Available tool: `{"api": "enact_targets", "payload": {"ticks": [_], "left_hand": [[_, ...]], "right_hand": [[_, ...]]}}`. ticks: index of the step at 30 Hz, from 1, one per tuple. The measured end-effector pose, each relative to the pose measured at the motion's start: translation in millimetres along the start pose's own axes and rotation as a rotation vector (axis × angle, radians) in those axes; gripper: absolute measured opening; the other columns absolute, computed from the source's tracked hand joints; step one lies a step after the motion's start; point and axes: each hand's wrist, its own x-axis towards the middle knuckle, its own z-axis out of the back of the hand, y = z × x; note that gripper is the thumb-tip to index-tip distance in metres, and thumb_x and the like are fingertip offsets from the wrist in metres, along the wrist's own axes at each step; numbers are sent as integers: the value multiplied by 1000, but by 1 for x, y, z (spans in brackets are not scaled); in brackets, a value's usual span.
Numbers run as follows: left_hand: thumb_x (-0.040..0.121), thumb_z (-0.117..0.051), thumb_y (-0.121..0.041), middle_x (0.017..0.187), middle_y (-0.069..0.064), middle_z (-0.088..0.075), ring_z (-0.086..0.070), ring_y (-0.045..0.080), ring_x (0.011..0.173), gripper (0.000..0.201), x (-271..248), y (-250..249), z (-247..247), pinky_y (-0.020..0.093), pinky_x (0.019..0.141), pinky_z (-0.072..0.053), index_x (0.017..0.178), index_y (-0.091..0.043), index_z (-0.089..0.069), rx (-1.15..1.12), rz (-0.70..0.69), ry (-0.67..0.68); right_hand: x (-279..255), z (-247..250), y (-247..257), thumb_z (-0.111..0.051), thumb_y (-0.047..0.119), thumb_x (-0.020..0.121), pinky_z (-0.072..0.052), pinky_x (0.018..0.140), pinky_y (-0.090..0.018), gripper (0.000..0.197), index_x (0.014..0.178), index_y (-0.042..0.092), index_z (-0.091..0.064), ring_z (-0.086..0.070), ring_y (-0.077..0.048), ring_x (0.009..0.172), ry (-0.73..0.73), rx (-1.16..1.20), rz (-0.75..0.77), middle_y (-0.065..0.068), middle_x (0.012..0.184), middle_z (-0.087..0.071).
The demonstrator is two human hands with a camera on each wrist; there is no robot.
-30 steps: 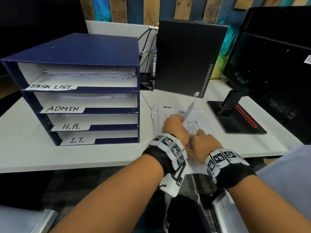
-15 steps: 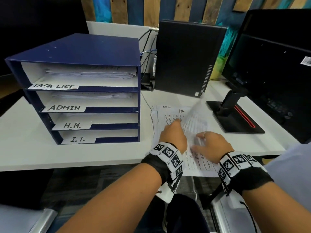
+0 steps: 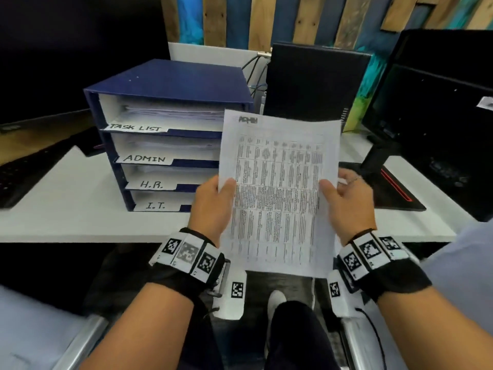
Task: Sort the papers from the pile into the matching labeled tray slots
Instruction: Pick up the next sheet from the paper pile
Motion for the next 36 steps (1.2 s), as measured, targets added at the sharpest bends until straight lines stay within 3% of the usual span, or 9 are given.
{"api": "enact_targets", "payload": {"ticks": [3, 7, 10, 14, 17, 21, 26, 31, 36], "left_hand": [[98, -51, -33, 97, -9, -73, -69, 14, 91, 23, -5, 11, 36, 42, 86, -56, 104, -22, -71, 113, -32, -186], [92, -57, -32, 83, 3, -74, -70, 26, 80, 24, -15, 25, 77, 45, 82, -58, 86, -16, -74, 148, 50, -400], [91, -58, -27, 75, 12, -71, -68, 34, 74, 26, -14, 20, 103, 43, 71, -57, 74, -11, -72, 177, 58, -454], [87, -55, -24, 76, 20, -69, -63, 35, 65, 31, 1, 4, 138, 36, 63, -54, 79, 3, -69, 201, 97, -473], [86, -54, -20, 81, 25, -68, -62, 31, 66, 30, 12, -8, 151, 32, 63, -50, 82, 8, -67, 223, 108, -462], [87, -56, -18, 80, 15, -63, -62, 33, 79, 24, 25, -31, 156, 40, 71, -51, 80, 3, -65, 241, 125, -409], [93, -56, -23, 79, 12, -73, -70, 24, 66, 21, 22, -42, 169, 21, 43, -46, 100, -5, -62, 88, 379, -212], [95, -53, -8, 59, 9, -65, -48, 10, 40, 12, 39, -41, 165, 21, 45, -33, 86, -5, -61, -108, 239, -361], [98, -54, -12, 59, 11, -68, -57, 11, 38, 11, 56, -47, 139, 17, 35, -36, 91, -3, -56, -320, 142, -455]], "right_hand": [[-29, -27, 7, -60, 12, 99, -55, 62, -13, 15, 113, 17, -60, -73, -2, 79, 76, 69, -9, 5, 94, -76], [-52, -66, 17, -59, 14, 100, -51, 66, -7, 12, 108, 21, -62, -71, -4, 85, 189, 19, 4, 3, 98, -75], [-59, -87, 23, -58, 19, 101, -57, 78, -23, 7, 102, 24, -62, -71, -9, 87, 285, 21, -56, 2, 99, -74], [-72, -99, 21, -58, 23, 101, -43, 49, -10, 13, 108, 14, -66, -61, 6, 58, 455, -17, -181, 7, 86, -69], [-81, -103, 20, -58, 20, 101, -51, 49, -22, 16, 102, 8, -69, -73, -11, 72, 551, 20, -272, -6, 95, -77], [-73, -119, 32, -58, 13, 99, -58, 83, -40, 17, 87, 6, -68, -71, -27, 87, 373, 43, -211, -13, 90, -74], [-35, -146, 72, -55, 14, 96, -47, 64, -32, 34, 62, 14, -53, -54, -22, 63, 187, 63, -197, -6, 62, -54], [-22, -157, 86, -62, 15, 90, -50, 48, -28, 8, 92, 8, -66, -69, -25, 53, 148, 124, -317, -12, 81, -74], [-46, -157, 81, -61, 17, 96, -55, 75, -25, 11, 105, 23, -60, -68, -14, 71, -34, -98, 141, 1, 76, -71]]}}
